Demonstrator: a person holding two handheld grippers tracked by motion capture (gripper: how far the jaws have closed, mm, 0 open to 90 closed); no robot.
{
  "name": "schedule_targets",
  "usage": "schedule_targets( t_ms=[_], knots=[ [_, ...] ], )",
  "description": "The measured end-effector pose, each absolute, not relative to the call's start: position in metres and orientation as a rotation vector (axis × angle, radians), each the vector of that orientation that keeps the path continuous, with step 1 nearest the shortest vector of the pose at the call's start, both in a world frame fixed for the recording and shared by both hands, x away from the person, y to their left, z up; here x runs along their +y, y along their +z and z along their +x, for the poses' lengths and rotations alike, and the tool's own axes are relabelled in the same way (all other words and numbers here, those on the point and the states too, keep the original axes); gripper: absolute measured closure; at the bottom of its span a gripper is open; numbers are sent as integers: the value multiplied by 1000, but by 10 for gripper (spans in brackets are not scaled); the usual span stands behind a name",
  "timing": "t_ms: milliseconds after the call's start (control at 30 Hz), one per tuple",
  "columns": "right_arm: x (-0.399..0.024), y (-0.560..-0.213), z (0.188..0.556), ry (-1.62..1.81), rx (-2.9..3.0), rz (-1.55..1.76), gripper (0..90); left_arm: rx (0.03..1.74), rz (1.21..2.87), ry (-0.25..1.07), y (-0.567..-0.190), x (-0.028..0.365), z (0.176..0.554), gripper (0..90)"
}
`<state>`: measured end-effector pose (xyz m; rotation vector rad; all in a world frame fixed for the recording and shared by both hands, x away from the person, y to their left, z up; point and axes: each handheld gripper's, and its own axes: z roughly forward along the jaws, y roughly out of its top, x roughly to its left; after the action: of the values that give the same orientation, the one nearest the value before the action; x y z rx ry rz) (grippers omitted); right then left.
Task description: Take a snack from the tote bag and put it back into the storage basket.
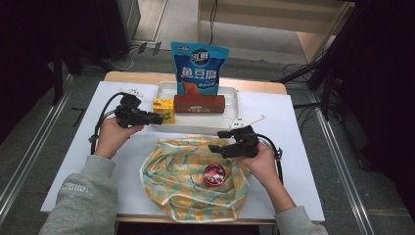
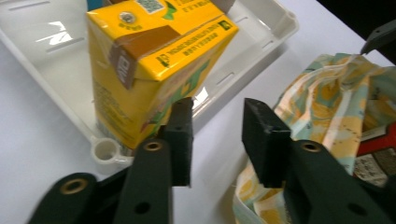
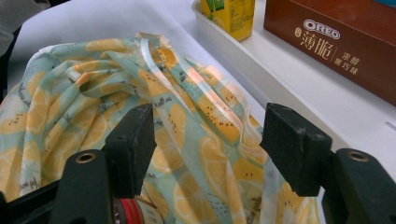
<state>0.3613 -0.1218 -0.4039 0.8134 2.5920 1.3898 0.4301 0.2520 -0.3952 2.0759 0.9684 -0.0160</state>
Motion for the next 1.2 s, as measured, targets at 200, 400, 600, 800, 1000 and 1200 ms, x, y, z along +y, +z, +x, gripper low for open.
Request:
schedule_targets(
  t_ms=[200,400,600,800,1000,1200],
  knots=[
    [-125,-403,358,1394,2590,809,352,950,2078,-24,-393,250,424,477],
    [-127,-402,357,1395,2588,819,354,940,2084,-31,-392,252,418,425],
    [-128,-401,355,1396,2591,832,359,936,2083,-35,-393,253,417,409],
    [-127,-400,351,1392,2593,820,360,919,2090,-44,-393,251,416,398],
    [-128,-399,347,1395,2593,809,360,916,2090,-48,-393,250,416,389],
    [-129,-397,343,1398,2596,809,362,913,2095,-48,-394,249,416,379]
  ],
)
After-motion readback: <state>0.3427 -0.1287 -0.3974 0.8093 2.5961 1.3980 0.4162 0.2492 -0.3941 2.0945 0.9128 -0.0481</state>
